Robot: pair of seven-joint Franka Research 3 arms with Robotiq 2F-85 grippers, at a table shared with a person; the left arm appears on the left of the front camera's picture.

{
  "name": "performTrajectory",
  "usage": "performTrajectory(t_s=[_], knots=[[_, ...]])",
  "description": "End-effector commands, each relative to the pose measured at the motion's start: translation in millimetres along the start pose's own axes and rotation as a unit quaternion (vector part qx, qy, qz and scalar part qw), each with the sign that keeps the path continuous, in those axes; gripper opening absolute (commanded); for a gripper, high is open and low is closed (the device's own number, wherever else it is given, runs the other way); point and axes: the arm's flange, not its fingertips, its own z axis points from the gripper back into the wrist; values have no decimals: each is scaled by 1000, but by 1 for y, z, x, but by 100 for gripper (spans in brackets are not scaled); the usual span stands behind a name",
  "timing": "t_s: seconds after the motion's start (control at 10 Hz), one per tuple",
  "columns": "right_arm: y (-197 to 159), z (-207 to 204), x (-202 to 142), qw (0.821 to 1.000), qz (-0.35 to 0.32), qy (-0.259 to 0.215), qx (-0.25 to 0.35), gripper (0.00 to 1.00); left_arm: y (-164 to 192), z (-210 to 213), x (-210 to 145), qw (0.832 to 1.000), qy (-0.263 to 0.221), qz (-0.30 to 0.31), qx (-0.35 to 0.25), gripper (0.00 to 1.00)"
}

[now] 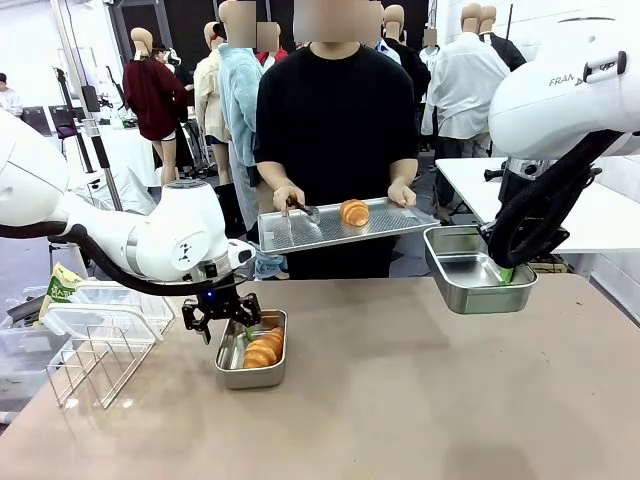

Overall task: Place the bread in airtight containers.
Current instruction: Once an object is inside an Airtight Container , place the container in the center of the table.

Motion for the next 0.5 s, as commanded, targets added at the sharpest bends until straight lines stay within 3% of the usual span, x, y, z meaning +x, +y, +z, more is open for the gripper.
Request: performTrajectory(t_s=[0.0,0.4], knots=[[-2,0,-3,1000,-1,-4,0,0,-2,5,-1,1000,-8,0,16,100],[-2,0,-3,1000,-1,-4,0,0,0,1,0,1000,-1,0,0,100]])
